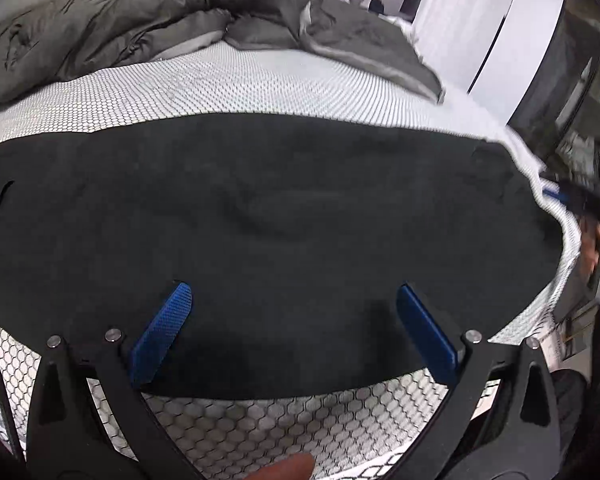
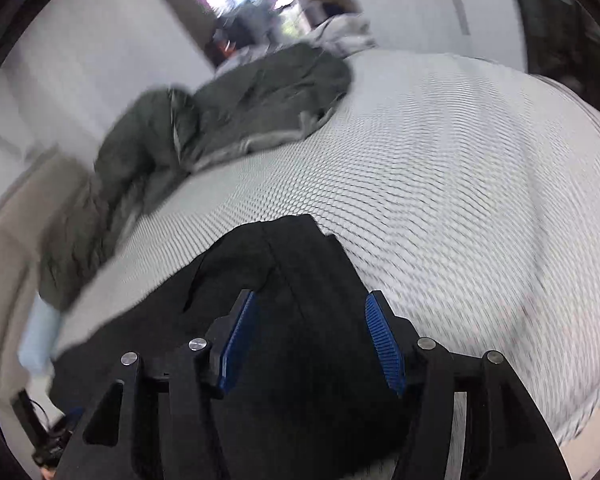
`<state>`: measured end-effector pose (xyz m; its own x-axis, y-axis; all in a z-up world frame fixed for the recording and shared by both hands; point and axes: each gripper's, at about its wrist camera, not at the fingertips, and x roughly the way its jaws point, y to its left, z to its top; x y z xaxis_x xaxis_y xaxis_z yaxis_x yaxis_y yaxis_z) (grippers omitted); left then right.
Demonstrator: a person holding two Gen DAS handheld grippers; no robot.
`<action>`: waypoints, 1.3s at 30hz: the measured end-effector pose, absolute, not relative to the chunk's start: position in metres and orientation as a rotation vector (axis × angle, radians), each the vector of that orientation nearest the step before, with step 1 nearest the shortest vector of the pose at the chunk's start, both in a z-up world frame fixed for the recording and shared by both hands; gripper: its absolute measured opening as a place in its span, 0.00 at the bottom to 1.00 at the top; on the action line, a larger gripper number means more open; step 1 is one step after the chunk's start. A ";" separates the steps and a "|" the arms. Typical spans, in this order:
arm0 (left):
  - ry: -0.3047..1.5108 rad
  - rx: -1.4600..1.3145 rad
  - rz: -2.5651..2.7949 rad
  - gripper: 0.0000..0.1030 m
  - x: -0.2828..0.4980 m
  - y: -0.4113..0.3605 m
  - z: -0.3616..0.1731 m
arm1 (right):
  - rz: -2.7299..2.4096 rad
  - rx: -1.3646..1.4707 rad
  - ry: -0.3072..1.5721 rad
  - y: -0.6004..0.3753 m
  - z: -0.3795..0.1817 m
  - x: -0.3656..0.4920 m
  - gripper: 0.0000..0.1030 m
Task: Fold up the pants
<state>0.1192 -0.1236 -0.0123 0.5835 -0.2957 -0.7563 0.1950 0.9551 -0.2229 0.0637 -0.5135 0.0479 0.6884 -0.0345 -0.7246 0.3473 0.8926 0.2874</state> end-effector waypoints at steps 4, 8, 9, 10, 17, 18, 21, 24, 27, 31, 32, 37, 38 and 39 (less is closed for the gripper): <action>0.934 -0.087 -0.265 0.99 0.120 -0.135 -0.021 | -0.211 0.278 0.884 -0.512 0.039 0.125 0.57; 0.935 -0.059 -0.257 0.99 0.124 -0.143 -0.026 | -0.164 0.216 0.944 -0.505 0.031 0.157 0.59; 0.938 -0.060 -0.254 0.99 0.128 -0.139 -0.028 | -0.165 0.192 0.958 -0.500 0.030 0.161 0.59; 0.939 -0.062 -0.253 0.99 0.130 -0.139 -0.028 | -0.173 0.149 0.975 -0.496 0.028 0.169 0.52; 0.945 -0.049 -0.235 0.99 0.146 -0.129 -0.034 | -0.343 0.015 0.919 -0.490 0.035 0.172 0.03; 0.946 -0.050 -0.229 0.99 0.147 -0.128 -0.034 | -0.446 -0.054 0.929 -0.492 0.032 0.176 0.03; 0.942 -0.075 -0.221 0.99 0.148 -0.123 -0.033 | -0.422 -0.018 0.980 -0.499 0.023 0.178 0.07; 0.911 -0.089 -0.254 0.99 0.146 -0.124 -0.027 | -0.367 0.054 0.873 -0.488 0.043 0.151 0.34; 0.865 -0.058 -0.301 0.99 0.143 -0.136 -0.018 | -0.223 0.112 0.793 -0.451 0.059 0.120 0.81; 0.855 0.033 -0.352 0.99 0.145 -0.167 -0.020 | -0.014 0.022 0.812 -0.367 0.043 0.104 0.92; 0.865 0.059 -0.354 0.99 0.145 -0.175 -0.023 | 0.044 0.003 0.834 -0.348 0.033 0.105 0.92; 0.912 0.081 -0.355 0.99 0.151 -0.172 -0.034 | 0.098 -0.144 0.962 -0.296 -0.028 0.124 0.92; 0.917 0.075 -0.343 0.99 0.152 -0.167 -0.034 | 0.075 -0.203 0.970 -0.296 -0.035 0.126 0.92; 0.918 0.064 -0.319 0.99 0.154 -0.159 -0.035 | 0.062 -0.266 0.955 -0.301 -0.038 0.124 0.92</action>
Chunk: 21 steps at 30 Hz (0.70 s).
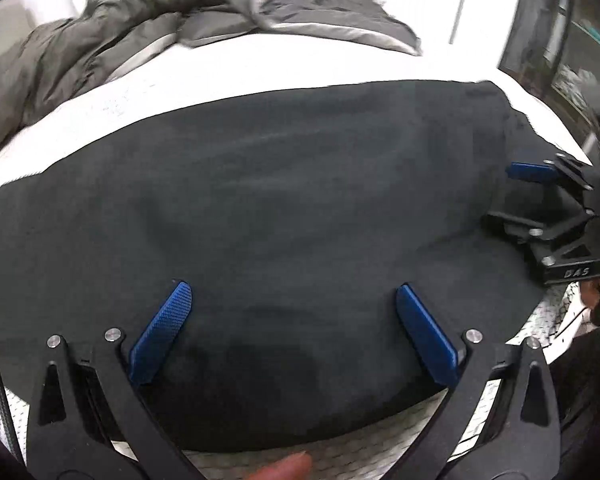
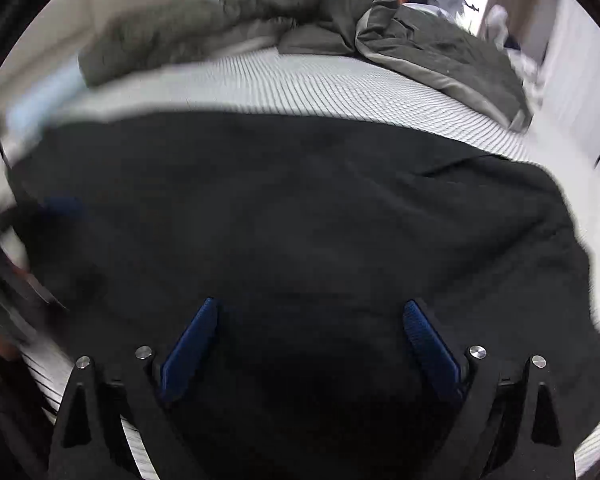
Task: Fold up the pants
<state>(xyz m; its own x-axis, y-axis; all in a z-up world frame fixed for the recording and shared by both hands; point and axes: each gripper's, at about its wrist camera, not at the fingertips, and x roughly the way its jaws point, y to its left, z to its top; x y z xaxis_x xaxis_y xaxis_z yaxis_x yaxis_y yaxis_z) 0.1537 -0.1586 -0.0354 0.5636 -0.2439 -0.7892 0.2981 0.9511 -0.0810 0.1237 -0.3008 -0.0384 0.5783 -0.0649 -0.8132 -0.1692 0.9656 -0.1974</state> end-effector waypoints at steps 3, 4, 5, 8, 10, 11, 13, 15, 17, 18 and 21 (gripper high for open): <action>0.929 0.033 -0.246 0.99 0.157 -0.133 -0.038 | -0.083 -0.303 0.912 -0.345 -0.032 0.110 0.93; 0.929 0.026 -0.230 0.99 0.158 -0.127 -0.038 | -0.144 -0.272 0.896 -0.368 -0.028 0.103 0.93; 0.928 0.024 -0.220 0.99 0.158 -0.122 -0.038 | -0.168 -0.199 0.885 -0.391 -0.024 0.096 0.93; 0.921 0.029 -0.199 0.99 0.160 -0.117 -0.039 | -0.393 -0.161 0.860 -0.433 -0.022 0.087 0.93; 0.914 0.034 -0.187 0.99 0.160 -0.117 -0.039 | -0.383 -0.093 0.845 -0.445 -0.018 0.086 0.93; 0.913 0.034 -0.182 0.99 0.158 -0.118 -0.038 | -0.383 -0.079 0.833 -0.444 -0.015 0.084 0.93; 0.906 0.042 -0.157 0.99 0.157 -0.120 -0.032 | -0.360 -0.074 0.775 -0.437 -0.002 0.079 0.93; 0.872 0.040 -0.189 0.99 0.155 -0.127 -0.021 | -0.263 -0.062 0.725 -0.409 0.012 0.078 0.93; 0.843 0.061 -0.233 0.99 0.157 -0.142 -0.013 | -0.166 -0.074 0.710 -0.384 0.023 0.092 0.93; 0.837 0.091 -0.254 0.99 0.163 -0.155 -0.013 | -0.119 -0.084 0.719 -0.372 0.023 0.097 0.93; 0.901 0.143 -0.361 0.99 0.190 -0.190 -0.026 | 0.077 -0.099 0.842 -0.323 0.005 0.137 0.93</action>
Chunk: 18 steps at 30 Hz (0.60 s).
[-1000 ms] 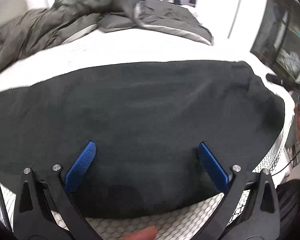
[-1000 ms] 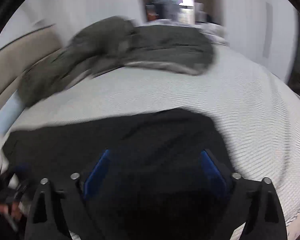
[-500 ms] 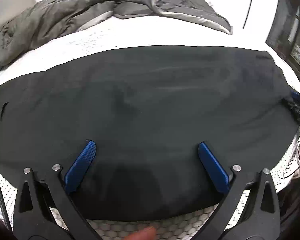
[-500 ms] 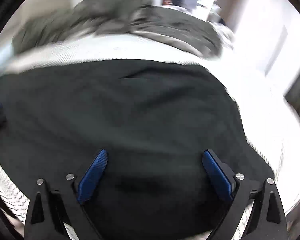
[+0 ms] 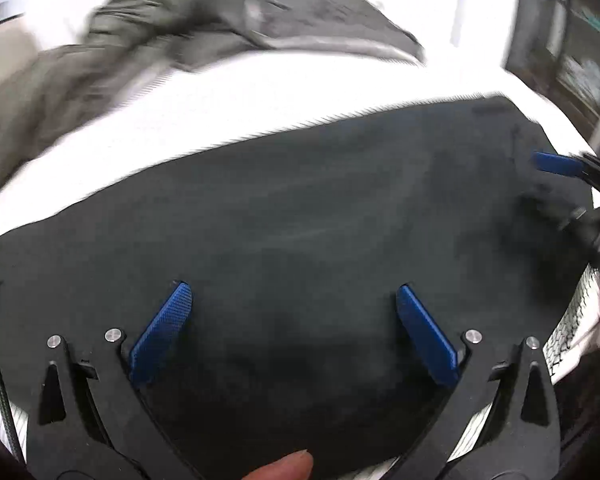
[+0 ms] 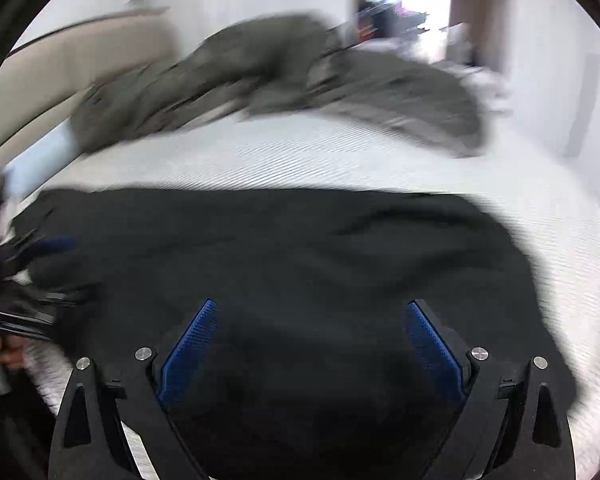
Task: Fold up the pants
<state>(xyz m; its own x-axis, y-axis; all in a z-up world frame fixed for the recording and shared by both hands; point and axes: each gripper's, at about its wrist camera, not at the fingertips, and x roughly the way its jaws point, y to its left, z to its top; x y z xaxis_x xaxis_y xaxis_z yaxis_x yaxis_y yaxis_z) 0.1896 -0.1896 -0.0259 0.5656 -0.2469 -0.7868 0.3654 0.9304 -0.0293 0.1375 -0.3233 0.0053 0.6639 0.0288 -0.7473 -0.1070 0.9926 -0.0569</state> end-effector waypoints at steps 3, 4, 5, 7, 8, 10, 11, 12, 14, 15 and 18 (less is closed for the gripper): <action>0.977 0.146 -0.399 0.99 0.213 -0.199 -0.040 | 0.064 -0.227 0.959 -0.310 -0.018 0.164 0.93; 0.985 0.143 -0.396 0.99 0.216 -0.197 -0.041 | 0.015 -0.293 0.991 -0.318 -0.029 0.172 0.93; 0.986 0.135 -0.384 0.99 0.217 -0.192 -0.040 | -0.011 -0.306 0.994 -0.331 -0.031 0.170 0.93; 0.979 0.143 -0.280 0.99 0.219 -0.175 -0.037 | -0.110 -0.267 0.968 -0.369 -0.024 0.164 0.94; 0.972 0.147 -0.231 0.99 0.219 -0.167 -0.036 | -0.187 -0.264 0.949 -0.385 -0.019 0.156 0.93; 0.979 0.127 -0.148 0.99 0.226 -0.149 -0.039 | -0.393 -0.266 0.913 -0.426 -0.013 0.144 0.93; 0.995 0.097 -0.133 1.00 0.231 -0.141 -0.042 | -0.436 -0.247 0.914 -0.443 -0.013 0.137 0.93; 1.014 0.067 -0.129 1.00 0.237 -0.136 -0.042 | -0.426 -0.195 0.920 -0.455 -0.015 0.133 0.93; 1.006 0.072 -0.117 0.99 0.239 -0.139 -0.038 | -0.379 -0.059 0.914 -0.477 -0.013 0.124 0.93; 0.986 0.089 -0.127 0.99 0.237 -0.143 -0.032 | -0.392 -0.065 0.896 -0.476 -0.008 0.123 0.93; 0.880 0.130 -0.215 0.99 0.221 -0.163 -0.015 | -0.419 -0.153 0.815 -0.450 0.013 0.106 0.93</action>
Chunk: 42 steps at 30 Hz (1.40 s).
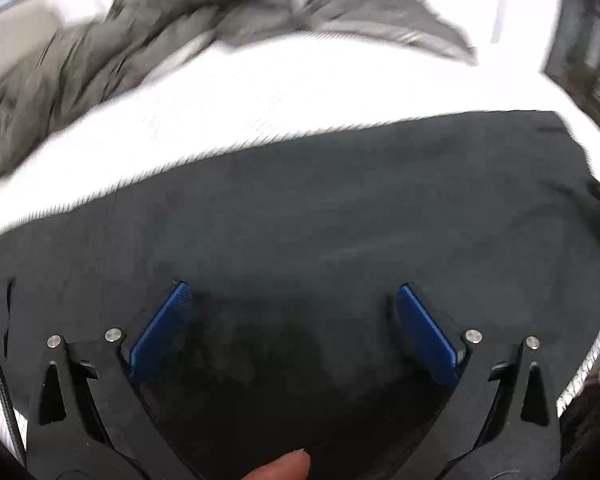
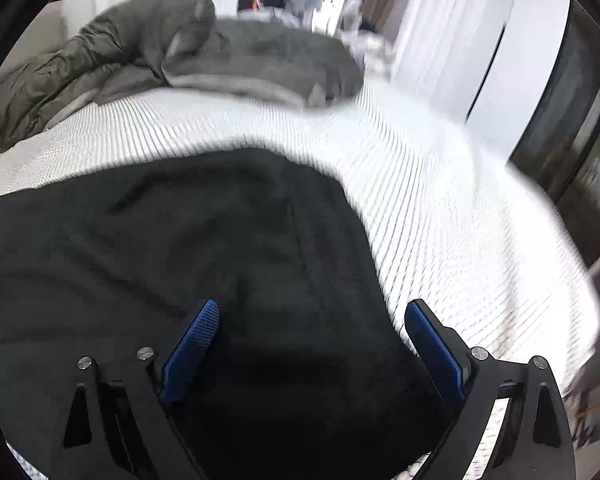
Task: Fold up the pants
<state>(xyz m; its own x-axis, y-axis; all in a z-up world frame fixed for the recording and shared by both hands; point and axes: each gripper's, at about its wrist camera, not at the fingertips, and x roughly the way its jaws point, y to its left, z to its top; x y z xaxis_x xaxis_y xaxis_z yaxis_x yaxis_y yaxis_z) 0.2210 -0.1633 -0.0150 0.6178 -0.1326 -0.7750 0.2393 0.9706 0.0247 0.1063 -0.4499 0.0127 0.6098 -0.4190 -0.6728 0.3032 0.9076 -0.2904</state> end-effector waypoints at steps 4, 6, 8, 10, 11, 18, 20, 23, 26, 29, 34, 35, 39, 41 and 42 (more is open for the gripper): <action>0.832 0.214 -0.318 0.99 0.222 -0.201 -0.011 | -0.197 -0.113 0.751 -0.399 0.034 0.126 0.93; 0.866 0.238 -0.372 0.99 0.233 -0.217 -0.017 | -0.076 -0.096 0.824 -0.374 0.026 0.152 0.93; 0.887 0.259 -0.385 0.99 0.246 -0.226 -0.021 | -0.005 -0.147 0.912 -0.350 0.008 0.179 0.93; 0.959 0.272 -0.375 0.99 0.263 -0.226 -0.030 | -0.013 -0.253 0.979 -0.330 -0.014 0.201 0.93; 0.986 0.264 -0.377 1.00 0.270 -0.222 -0.032 | -0.025 -0.294 1.007 -0.328 -0.022 0.208 0.93; 1.005 0.296 -0.157 1.00 0.289 -0.156 -0.028 | -0.437 -0.446 0.991 -0.406 -0.027 0.196 0.93; 1.027 0.277 -0.154 1.00 0.294 -0.145 -0.027 | -0.435 -0.283 0.985 -0.440 -0.023 0.186 0.93; 0.976 0.244 -0.144 0.99 0.294 -0.144 -0.013 | -0.410 -0.252 0.944 -0.443 -0.006 0.170 0.93; 0.889 0.198 -0.221 0.99 0.293 -0.157 0.003 | -0.337 -0.238 0.859 -0.423 0.018 0.152 0.93; 0.894 0.190 -0.312 0.99 0.303 -0.191 0.006 | -0.206 -0.169 0.849 -0.396 0.026 0.164 0.93; 0.946 0.334 -0.366 1.00 0.317 -0.243 -0.015 | -0.047 -0.194 0.929 -0.346 -0.004 0.232 0.91; 0.963 0.329 -0.371 1.00 0.319 -0.243 -0.019 | -0.038 -0.218 0.949 -0.342 -0.010 0.236 0.89; 0.973 0.287 -0.299 1.00 0.327 -0.209 -0.021 | -0.120 -0.367 1.018 -0.355 -0.039 0.260 0.80; 0.976 0.261 -0.235 1.00 0.334 -0.179 -0.022 | -0.230 -0.348 1.012 -0.384 -0.042 0.261 0.81; 0.980 0.237 -0.188 1.00 0.337 -0.157 -0.022 | -0.299 -0.347 0.994 -0.400 -0.040 0.260 0.81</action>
<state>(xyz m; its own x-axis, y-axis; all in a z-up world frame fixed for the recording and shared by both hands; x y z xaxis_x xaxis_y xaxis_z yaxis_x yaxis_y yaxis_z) 0.3372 -0.1571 -0.0217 0.5444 -0.0504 -0.8373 0.2627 0.9582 0.1131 0.2600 -0.3999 -0.0395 0.5129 -0.3985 -0.7603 0.0867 0.9052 -0.4160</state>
